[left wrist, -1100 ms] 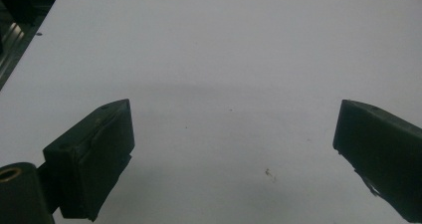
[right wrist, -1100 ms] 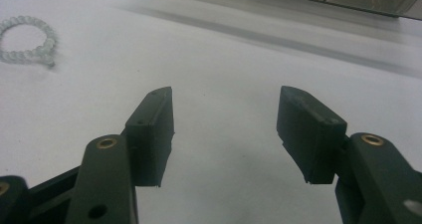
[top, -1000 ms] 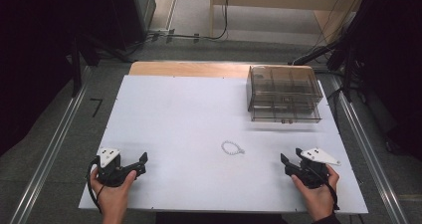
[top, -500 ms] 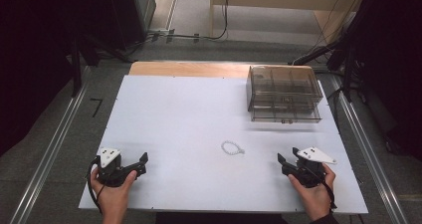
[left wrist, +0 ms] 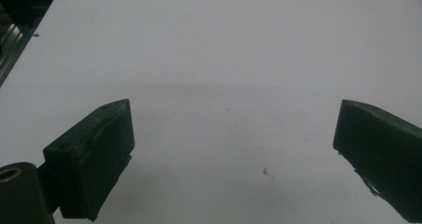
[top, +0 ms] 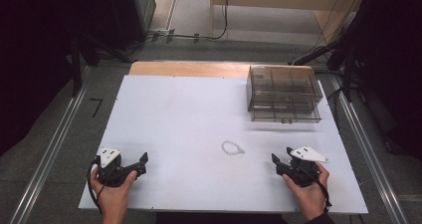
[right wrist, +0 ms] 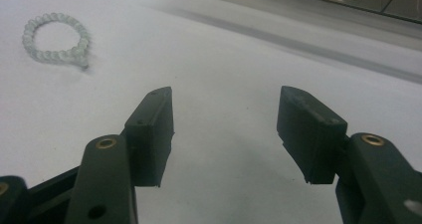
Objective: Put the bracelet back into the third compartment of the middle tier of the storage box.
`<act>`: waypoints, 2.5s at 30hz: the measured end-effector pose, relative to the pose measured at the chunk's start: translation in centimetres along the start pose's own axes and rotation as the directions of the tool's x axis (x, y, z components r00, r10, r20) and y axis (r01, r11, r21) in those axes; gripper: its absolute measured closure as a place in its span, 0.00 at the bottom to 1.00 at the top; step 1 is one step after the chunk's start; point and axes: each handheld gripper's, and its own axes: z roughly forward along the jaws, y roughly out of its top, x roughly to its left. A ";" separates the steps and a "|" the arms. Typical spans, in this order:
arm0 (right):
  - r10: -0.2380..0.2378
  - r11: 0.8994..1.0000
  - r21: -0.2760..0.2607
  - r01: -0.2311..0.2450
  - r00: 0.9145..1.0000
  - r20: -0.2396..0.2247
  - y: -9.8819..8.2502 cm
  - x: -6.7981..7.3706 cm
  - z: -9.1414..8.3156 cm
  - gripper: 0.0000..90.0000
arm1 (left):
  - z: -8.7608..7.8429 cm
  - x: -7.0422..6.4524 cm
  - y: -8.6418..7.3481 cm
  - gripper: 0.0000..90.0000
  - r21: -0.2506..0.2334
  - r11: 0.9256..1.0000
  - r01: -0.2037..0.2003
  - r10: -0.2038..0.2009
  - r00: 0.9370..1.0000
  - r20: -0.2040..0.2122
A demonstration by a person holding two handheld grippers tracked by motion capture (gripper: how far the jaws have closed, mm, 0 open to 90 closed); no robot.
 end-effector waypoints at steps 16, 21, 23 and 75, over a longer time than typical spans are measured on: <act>-0.019 1.000 0.016 0.019 0.999 -0.026 1.0 0.8 0.4 0.42 | 0.1 0.0 0.0 0.03 -0.001 1.000 -0.002 0.002 1.000 0.001; -0.040 0.999 0.024 0.041 0.999 -0.024 1.2 1.1 0.7 0.42 | 0.1 -0.1 0.1 0.04 0.000 1.000 -0.003 0.003 1.000 0.002; -0.043 0.999 0.029 0.043 0.999 -0.024 1.3 1.2 0.9 0.42 | 0.1 -0.1 0.0 0.03 -0.001 1.000 -0.001 0.001 1.000 0.003; -0.081 0.995 0.049 0.086 0.993 -0.091 3.0 4.4 3.8 0.42 | 0.1 0.0 0.1 0.04 0.002 1.000 -0.003 0.003 1.000 0.006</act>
